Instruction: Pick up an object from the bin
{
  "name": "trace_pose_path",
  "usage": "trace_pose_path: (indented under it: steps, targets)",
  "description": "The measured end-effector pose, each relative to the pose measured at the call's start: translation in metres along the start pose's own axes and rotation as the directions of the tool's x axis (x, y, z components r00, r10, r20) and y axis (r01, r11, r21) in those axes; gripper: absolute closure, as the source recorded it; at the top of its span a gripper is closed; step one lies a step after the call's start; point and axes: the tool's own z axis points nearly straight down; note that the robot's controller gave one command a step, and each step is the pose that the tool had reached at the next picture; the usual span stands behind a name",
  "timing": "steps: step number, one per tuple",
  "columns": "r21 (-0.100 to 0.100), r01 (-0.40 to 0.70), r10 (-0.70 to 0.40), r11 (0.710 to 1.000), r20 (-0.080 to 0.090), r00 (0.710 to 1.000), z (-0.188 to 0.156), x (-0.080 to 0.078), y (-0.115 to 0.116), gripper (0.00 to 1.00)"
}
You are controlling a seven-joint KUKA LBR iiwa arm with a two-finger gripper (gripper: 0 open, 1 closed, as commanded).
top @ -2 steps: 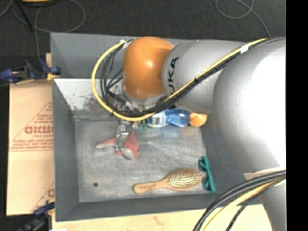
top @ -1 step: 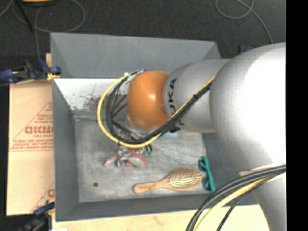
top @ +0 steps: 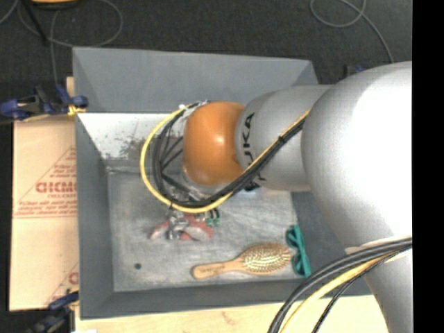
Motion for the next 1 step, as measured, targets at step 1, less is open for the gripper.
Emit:
trace_pose_path:
  steps: [1]
  targets:
    - [0.003,0.081,-0.081,0.997,0.005,0.997,-0.1733,-0.0083,-0.0075,1.0]
